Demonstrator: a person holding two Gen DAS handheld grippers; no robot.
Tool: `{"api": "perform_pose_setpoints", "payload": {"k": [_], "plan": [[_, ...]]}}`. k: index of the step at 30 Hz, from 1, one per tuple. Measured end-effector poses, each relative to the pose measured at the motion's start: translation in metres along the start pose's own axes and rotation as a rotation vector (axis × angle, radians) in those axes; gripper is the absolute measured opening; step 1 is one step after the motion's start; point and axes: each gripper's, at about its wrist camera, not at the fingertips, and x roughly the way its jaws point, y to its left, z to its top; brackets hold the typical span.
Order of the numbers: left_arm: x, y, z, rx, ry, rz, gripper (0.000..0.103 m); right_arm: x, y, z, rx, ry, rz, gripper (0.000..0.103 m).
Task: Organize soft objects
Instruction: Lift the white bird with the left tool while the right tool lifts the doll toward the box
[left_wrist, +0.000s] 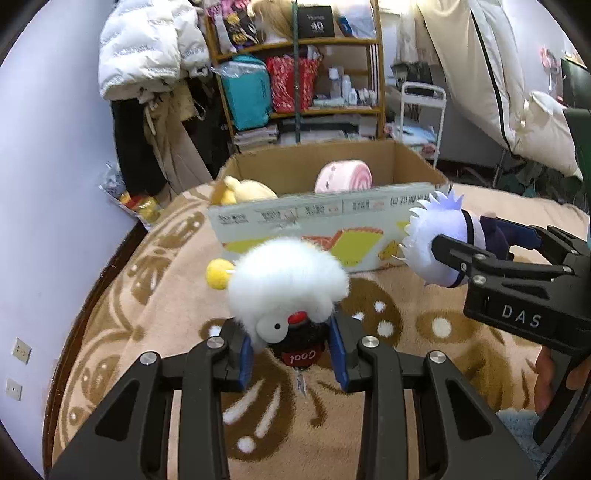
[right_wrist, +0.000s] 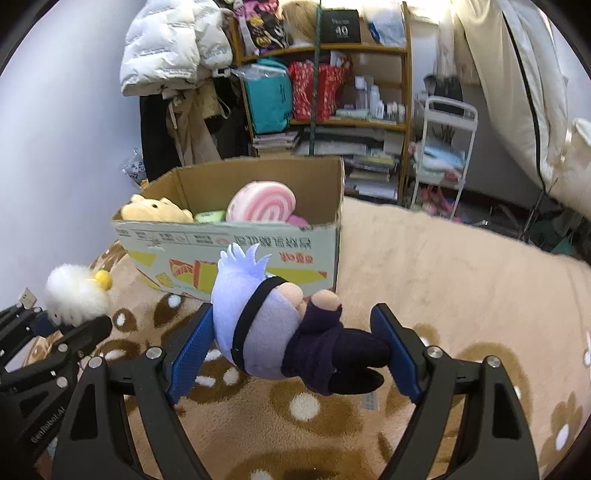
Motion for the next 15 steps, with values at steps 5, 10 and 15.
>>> {"api": "perform_pose_setpoints", "payload": {"k": [5, 10, 15], "plan": [[-0.028, 0.008, 0.006, -0.028, -0.098, 0.038, 0.033, -0.022, 0.008, 0.005, -0.031, -0.059, -0.008, 0.089], [-0.058, 0.012, 0.014, -0.033, -0.22, 0.081, 0.033, -0.041, 0.014, 0.014, -0.036, -0.127, 0.0, 0.089], [-0.072, 0.013, 0.025, -0.026, -0.289, 0.098, 0.033, -0.054, 0.016, 0.027, -0.047, -0.192, 0.016, 0.089]]}}
